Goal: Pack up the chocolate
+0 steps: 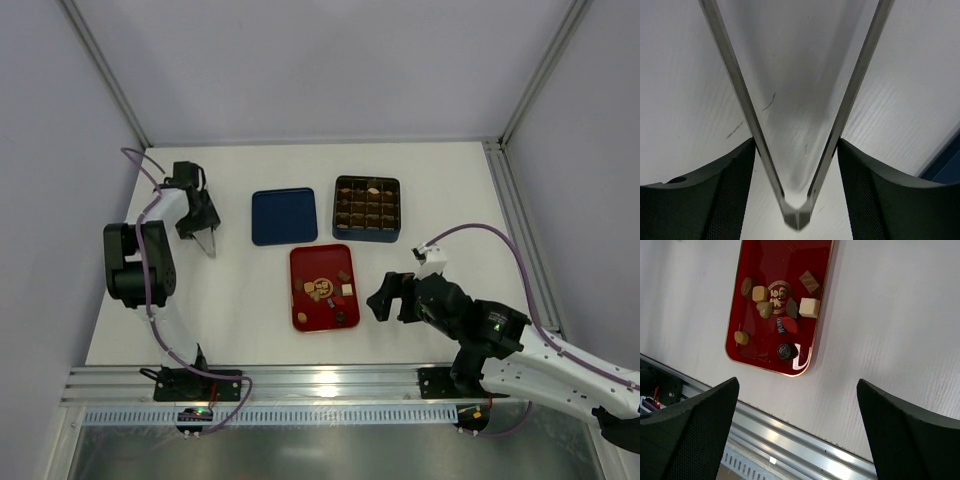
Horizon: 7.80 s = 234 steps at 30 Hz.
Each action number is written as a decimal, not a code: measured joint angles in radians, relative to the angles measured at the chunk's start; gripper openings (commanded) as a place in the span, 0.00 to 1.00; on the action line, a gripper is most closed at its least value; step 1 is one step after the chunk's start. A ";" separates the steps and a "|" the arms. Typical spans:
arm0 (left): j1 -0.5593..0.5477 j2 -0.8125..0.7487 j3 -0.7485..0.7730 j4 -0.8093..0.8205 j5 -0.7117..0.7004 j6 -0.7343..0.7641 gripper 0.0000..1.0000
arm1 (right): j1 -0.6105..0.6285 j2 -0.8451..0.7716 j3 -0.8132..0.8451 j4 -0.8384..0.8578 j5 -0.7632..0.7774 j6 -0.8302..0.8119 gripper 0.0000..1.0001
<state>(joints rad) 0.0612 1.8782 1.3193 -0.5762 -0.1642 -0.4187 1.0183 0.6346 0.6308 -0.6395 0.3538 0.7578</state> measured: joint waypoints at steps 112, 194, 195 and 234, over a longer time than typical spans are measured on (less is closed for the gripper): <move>-0.023 0.183 0.198 0.003 0.586 -0.010 0.00 | -0.480 1.582 1.243 0.190 -0.548 -0.362 0.92; -0.380 -0.615 -0.097 0.117 0.428 0.077 0.71 | -0.540 1.243 0.899 0.392 -0.847 0.156 0.04; -0.435 -0.643 -0.097 0.116 0.388 0.103 0.71 | -0.550 1.236 0.900 0.364 -0.845 0.153 0.04; -1.096 -0.335 -0.053 0.317 -0.573 0.874 0.58 | -0.634 1.112 1.001 0.025 -0.942 0.132 0.04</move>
<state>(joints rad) -1.0348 1.5429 1.2659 -0.2596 -0.7368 0.4549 0.3840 1.7470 1.6321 -0.6147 -0.5884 0.8898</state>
